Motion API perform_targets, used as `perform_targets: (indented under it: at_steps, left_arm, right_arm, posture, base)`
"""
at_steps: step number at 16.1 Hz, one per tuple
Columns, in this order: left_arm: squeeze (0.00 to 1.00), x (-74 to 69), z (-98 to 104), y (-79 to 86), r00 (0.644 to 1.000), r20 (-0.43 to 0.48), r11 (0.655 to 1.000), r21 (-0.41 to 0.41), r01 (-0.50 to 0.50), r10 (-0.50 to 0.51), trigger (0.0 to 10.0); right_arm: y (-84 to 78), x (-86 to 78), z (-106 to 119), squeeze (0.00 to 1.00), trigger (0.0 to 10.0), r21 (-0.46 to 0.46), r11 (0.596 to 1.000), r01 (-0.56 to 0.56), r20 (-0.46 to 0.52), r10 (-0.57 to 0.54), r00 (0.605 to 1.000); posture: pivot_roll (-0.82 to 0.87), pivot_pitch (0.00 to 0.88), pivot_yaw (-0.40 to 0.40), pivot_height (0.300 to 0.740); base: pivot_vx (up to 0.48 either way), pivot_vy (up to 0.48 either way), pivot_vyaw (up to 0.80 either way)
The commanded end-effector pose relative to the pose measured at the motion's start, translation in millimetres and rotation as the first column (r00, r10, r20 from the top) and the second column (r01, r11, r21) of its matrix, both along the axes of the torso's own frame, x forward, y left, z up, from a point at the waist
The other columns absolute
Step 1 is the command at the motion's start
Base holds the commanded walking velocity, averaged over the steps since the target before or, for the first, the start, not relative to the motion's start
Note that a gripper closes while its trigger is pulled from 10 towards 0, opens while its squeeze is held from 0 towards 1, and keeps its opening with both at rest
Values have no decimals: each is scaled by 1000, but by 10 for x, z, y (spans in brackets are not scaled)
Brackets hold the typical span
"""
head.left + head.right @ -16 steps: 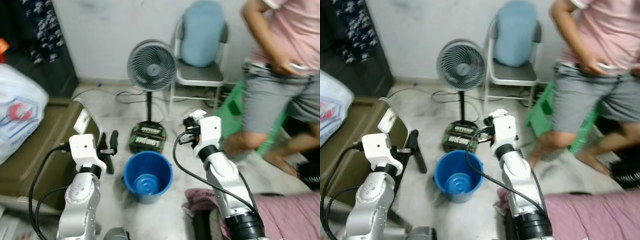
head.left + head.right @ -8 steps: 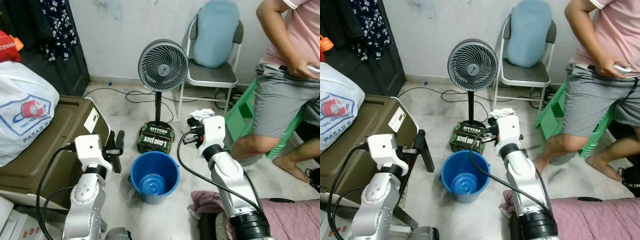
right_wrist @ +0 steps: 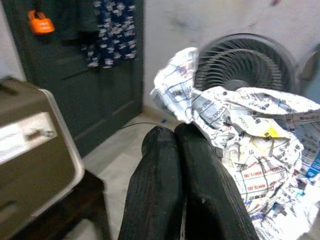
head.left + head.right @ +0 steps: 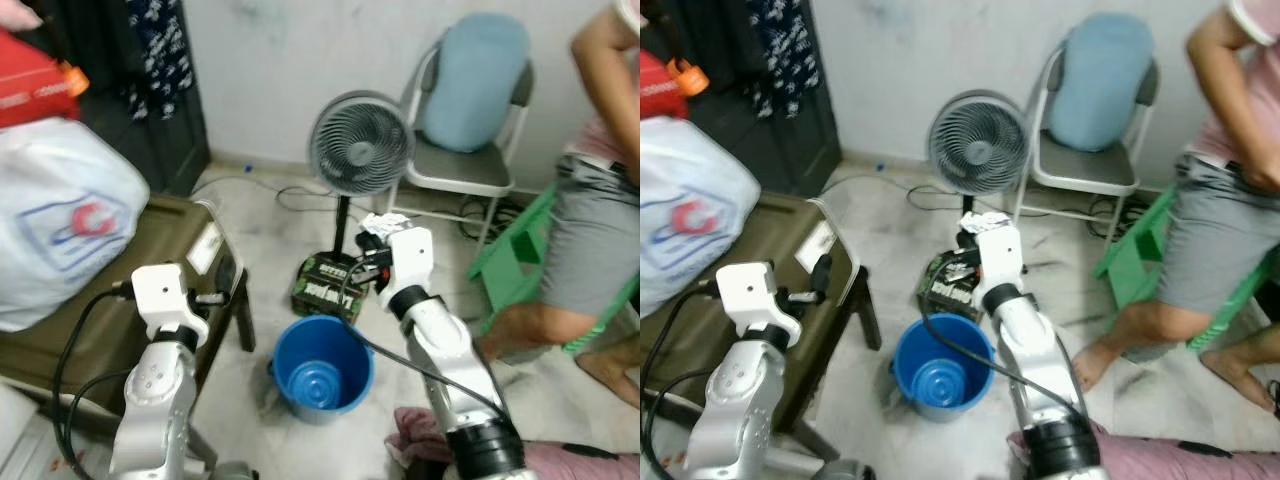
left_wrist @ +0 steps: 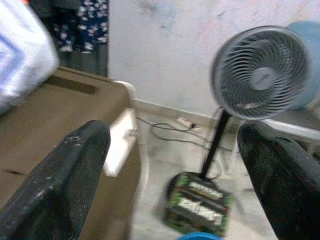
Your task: Clean up the room
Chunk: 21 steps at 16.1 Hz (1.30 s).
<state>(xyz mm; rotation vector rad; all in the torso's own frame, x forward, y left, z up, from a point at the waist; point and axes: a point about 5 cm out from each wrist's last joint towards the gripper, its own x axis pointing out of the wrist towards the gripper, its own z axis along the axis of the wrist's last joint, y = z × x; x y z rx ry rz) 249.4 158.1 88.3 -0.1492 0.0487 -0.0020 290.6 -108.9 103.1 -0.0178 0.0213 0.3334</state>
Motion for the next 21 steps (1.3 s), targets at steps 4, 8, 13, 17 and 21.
perform_targets:
  at_steps: [4,8,13,17,21]
  left_arm:
    - [0,-4,-8,-12,1000,-9,1000,3,7,-7,10000]
    - [0,0,-6,-7,1000,-7,1000,5,3,-3,10000]
    - [0,-2,17,-42,999,14,999,-13,39,-39,10000]
    - [0,-3,15,-54,999,12,999,-21,48,-47,10000]
    - [0,2,14,-51,999,13,999,-22,49,-49,10000]
  right_arm:
    - [-55,17,14,0,10000,-6,1000,29,2,-29,1000]
    - [-47,19,22,0,10000,-12,1000,27,9,-27,1000]
    - [-64,27,17,0,10000,-14,999,37,5,-37,999]
    - [-85,32,19,0,10000,-19,999,47,4,-47,999]
    - [-76,33,14,0,10000,-22,999,43,3,-43,999]
  posture:
    - [8,17,-55,740]
    - [7,18,-53,740]
    - [4,17,-55,740]
    - [-1,20,-54,740]
    - [2,18,-55,740]
  base:
    - [0,0,0]
    - [0,0,0]
    - [51,0,0]
    - [279,0,0]
    - [308,0,0]
